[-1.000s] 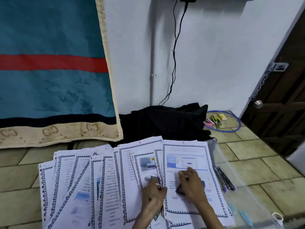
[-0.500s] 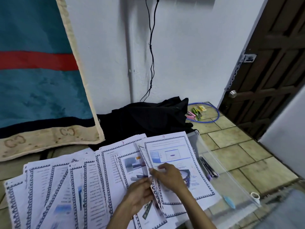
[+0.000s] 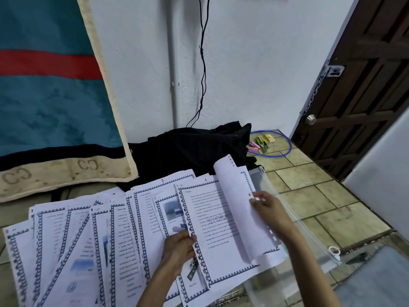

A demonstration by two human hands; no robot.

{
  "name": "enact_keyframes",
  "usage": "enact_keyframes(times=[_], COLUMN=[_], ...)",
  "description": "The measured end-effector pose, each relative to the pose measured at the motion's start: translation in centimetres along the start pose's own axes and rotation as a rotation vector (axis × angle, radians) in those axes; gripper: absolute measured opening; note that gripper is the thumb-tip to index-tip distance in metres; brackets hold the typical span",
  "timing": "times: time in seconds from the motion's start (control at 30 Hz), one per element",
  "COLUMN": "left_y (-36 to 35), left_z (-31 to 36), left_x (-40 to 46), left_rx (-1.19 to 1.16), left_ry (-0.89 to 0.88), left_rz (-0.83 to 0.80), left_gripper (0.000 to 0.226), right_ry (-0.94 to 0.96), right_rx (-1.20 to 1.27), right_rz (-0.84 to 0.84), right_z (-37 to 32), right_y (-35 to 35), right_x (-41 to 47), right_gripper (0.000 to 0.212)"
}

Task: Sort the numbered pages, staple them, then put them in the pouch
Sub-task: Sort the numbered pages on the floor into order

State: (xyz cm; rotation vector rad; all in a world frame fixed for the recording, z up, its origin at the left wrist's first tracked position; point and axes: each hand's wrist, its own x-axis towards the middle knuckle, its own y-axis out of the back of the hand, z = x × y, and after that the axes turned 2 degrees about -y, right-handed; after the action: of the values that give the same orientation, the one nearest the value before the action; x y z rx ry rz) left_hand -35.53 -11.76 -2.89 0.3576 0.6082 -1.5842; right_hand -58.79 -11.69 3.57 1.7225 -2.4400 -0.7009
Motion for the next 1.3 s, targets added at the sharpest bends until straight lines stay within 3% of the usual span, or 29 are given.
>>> enact_keyframes(times=[0.13,0.2,0.27,0.4,0.5,0.53,0.63,0.7,0.8,0.97,1.07,1.2,1.23,1.3], left_y=[-0.3,-0.6,-1.0,-1.8,-1.9,-1.8,-0.3,1.6,5.5,9.4,9.5,9.7,9.6,8.3], left_z=[0.0,0.2,0.5,0.8,0.8,0.8,1.5,2.8,5.0,7.9,9.0,10.5,10.8,11.7], left_x=[0.0,-0.2,-0.5,-0.4,-0.6,-0.6,-1.2,-2.2,-4.7,-9.6,-12.1,-15.1,-15.5,-16.7], left_rx=[0.02,0.015,0.006,0.054,0.078,0.081,0.118,0.191,0.329,0.473,0.551,0.56,0.59,0.586], left_ry=[-0.01,-0.028,-0.045,-0.066,-0.076,-0.082,-0.108,-0.155,-0.213,-0.29,-0.41,-0.634,-0.693,-0.789], left_rz=[0.065,0.06,0.016,0.033,0.034,0.03,0.074,0.153,0.294,0.516,0.649,0.663,0.661,0.648], left_gripper=[0.033,0.025,0.012,0.012,0.017,0.017,0.018,0.02,0.03,0.056,0.038,0.033,0.034,0.037], right_ry=[0.059,0.05,0.027,0.142,0.229,0.279,0.336,0.338,0.379,0.428,0.453,0.402,0.377,0.308], right_rx=[0.076,0.016,-0.031,-0.164,-0.373,-0.463,-0.739,-0.813,-0.859,-0.904,-0.92,-0.938,-0.892,-0.556], right_rz=[-0.027,-0.078,-0.168,-0.35,-0.388,-0.334,-0.25,-0.299,-0.358,-0.393,-0.352,-0.433,-0.465,-0.482], right_z=[0.1,-0.1,-0.1,-0.4,0.2,0.9,3.0,3.9,4.1,4.0,3.9,3.0,2.5,1.0], right_y=[2.7,2.5,1.1,-3.1,-5.5,-6.0,-6.8,-7.3,-8.3,-10.8,-11.5,-10.8,-10.6,-9.8], right_x=[-0.2,-0.7,-1.0,-2.4,-3.2,-3.0,-2.2,-2.0,-2.5,-3.5,-3.4,-3.1,-2.8,-2.9], right_gripper=[0.042,0.047,0.045,0.028,0.039,0.048,0.103,0.118,0.114,0.086,0.074,0.055,0.049,0.053])
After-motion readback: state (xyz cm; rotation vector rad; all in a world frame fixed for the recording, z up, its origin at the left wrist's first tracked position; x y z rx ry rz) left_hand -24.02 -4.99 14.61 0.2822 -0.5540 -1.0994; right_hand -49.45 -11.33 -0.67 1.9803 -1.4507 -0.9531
